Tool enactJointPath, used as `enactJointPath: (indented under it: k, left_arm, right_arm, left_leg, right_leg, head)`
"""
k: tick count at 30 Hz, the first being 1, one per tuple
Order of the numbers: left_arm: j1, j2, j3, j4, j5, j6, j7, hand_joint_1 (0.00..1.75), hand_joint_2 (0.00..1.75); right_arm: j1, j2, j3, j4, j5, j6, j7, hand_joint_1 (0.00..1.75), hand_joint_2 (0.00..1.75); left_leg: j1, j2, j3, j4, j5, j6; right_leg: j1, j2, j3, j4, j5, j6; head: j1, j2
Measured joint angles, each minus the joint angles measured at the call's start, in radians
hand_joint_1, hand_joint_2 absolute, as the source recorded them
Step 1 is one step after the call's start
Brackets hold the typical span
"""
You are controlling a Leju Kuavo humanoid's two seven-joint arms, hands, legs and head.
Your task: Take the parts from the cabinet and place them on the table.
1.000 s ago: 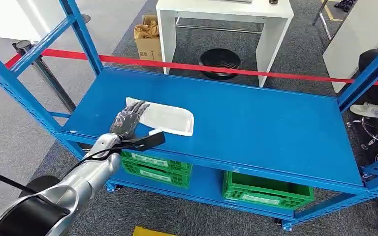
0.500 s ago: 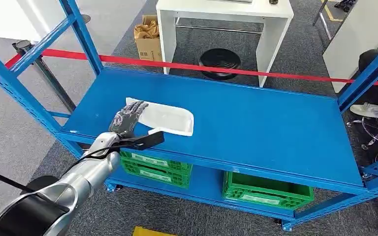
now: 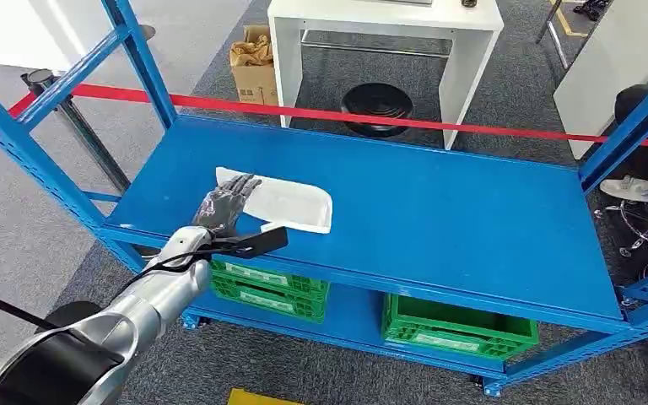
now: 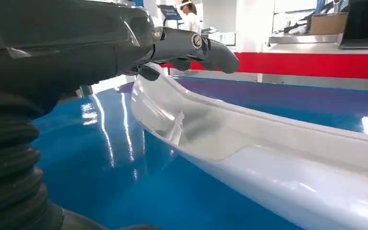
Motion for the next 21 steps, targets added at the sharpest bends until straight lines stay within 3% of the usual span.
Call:
enactJointPath:
  k: [21]
  left_arm:
    - [-0.002,-0.009,0.0,0.013,-0.011,0.012,0.014,0.0,1.75]
  right_arm:
    - [0.001,0.007,0.014,0.001,0.011,0.008,0.008,0.0,0.0]
  left_leg:
    - [0.0,0.0,0.0,0.0,0.0,0.0]
  right_leg:
    - [0.0,0.0,0.0,0.0,0.0,0.0]
  head:
    - [0.0,0.0]
